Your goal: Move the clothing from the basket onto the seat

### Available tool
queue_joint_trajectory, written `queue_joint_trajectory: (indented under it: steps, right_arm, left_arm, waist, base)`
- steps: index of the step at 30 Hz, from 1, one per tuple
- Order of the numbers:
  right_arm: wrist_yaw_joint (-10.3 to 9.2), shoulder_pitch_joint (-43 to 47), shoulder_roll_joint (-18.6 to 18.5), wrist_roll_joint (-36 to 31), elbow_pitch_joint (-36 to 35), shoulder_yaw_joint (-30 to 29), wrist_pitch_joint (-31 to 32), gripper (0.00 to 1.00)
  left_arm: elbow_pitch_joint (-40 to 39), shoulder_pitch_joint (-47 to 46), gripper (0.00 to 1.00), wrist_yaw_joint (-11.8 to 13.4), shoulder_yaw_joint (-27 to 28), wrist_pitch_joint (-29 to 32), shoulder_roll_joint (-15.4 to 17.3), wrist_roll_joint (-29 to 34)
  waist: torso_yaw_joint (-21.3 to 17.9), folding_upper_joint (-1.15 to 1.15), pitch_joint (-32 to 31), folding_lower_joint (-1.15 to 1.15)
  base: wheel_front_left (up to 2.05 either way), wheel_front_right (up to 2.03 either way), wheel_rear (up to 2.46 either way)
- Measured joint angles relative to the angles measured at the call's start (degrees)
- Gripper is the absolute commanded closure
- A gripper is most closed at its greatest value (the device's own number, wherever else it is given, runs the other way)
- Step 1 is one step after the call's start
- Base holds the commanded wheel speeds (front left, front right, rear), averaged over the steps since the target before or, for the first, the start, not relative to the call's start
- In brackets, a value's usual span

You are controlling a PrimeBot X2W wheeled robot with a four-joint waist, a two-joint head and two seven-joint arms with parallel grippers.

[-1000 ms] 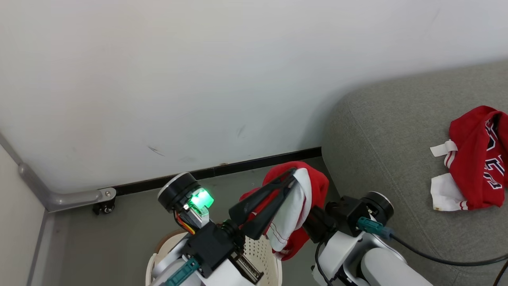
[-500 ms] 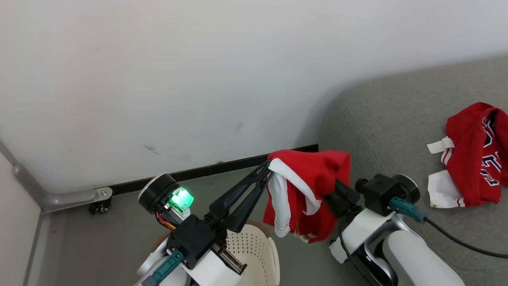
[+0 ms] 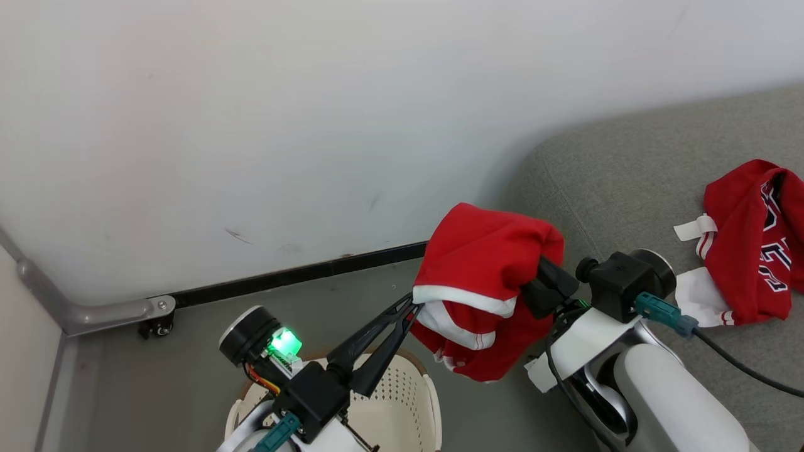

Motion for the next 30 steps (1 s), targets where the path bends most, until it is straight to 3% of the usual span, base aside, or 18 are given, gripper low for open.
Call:
queue_joint_trajectory:
  steps: [16, 19, 20, 21, 22, 30]
  right_arm:
    - [0.00, -0.22, -0.10, -0.07, -3.10, 2.24, -0.01, 1.00]
    - [0.00, -0.22, -0.20, -0.08, -3.39, 2.83, -0.01, 1.00]
    - [0.00, -0.22, -0.27, -0.08, -3.50, 3.08, -0.01, 1.00]
    - [0.00, -0.22, -0.40, -0.09, -3.60, 3.30, -0.01, 1.00]
    - [0.00, -0.22, -0.54, -0.16, -3.72, 3.43, -0.01, 1.00]
    - [0.00, -0.22, -1.57, -0.70, -3.97, 3.44, -0.01, 1.00]
  left_arm:
    - [4.56, 3.23, 1.00, -0.52, -3.81, 0.00, -1.20, -0.02]
    - [4.80, 3.23, 0.51, -0.53, -4.20, 0.00, -1.44, 0.03]
    - [4.89, 3.23, 0.24, -0.53, -4.20, 0.00, -1.56, 0.03]
    - [5.00, 3.23, 0.07, -0.53, -4.19, 0.00, -1.71, 0.02]
    - [5.16, 3.23, 0.00, -0.53, -4.15, 0.00, -1.93, 0.02]
    - [7.42, 3.44, 0.00, -0.54, -3.45, 0.00, -2.31, 0.02]
  waist:
    - [0.40, 0.00, 0.26, 0.00]
    - [0.40, 0.00, 0.32, 0.00]
    - [0.40, 0.00, 0.33, 0.00]
    - [0.41, 0.00, 0.34, 0.00]
    - [0.40, 0.00, 0.35, -0.01]
    - [0.44, 0.00, 0.16, -0.01]
  base:
    - [0.00, 0.00, 0.00]
    - [0.00, 0.00, 0.00]
    - [0.00, 0.00, 0.00]
    - [0.00, 0.00, 0.00]
    - [0.00, 0.00, 0.00]
    - [0.00, 0.00, 0.00]
